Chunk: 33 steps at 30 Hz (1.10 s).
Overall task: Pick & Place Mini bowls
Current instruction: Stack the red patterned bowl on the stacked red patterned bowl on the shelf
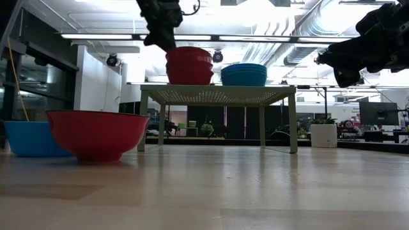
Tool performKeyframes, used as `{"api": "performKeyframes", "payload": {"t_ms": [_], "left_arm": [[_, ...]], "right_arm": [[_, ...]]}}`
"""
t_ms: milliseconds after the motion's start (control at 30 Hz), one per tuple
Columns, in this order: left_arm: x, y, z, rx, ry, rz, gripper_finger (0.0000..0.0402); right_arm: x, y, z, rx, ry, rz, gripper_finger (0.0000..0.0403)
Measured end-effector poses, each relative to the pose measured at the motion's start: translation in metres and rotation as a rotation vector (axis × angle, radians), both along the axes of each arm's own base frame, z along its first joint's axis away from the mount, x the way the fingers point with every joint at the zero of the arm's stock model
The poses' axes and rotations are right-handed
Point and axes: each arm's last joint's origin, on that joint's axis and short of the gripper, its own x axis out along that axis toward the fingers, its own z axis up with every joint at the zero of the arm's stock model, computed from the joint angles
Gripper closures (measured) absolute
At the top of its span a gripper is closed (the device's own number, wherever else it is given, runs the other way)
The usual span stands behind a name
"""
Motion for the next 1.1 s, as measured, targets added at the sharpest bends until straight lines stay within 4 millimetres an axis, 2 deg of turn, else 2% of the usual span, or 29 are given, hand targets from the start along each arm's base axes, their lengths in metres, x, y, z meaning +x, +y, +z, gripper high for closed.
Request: {"api": "performKeyframes", "payload": {"t_ms": [300, 533, 900, 1100], "left_arm": [[-0.024, -0.033, 0.015, 0.065, 0.178, 0.023, 0.028], [-0.041, -0.059, 0.025, 0.074, 0.2, -0.028, 0.028], [-0.067, -0.102, 0.01, 0.117, 0.197, -0.154, 0.028], [-0.079, -0.128, -0.01, 0.173, 0.244, -0.404, 0.028]], "right_arm": [[0.0, 0.0, 0.0, 0.0, 0.0, 0.0, 0.0269], [0.0, 0.0, 0.0, 0.0, 0.0, 0.0, 0.0269], [0.0, 0.0, 0.0, 0.0, 0.0, 0.0, 0.0269], [0.0, 0.0, 0.0, 0.0, 0.0, 0.0, 0.0269]]}}
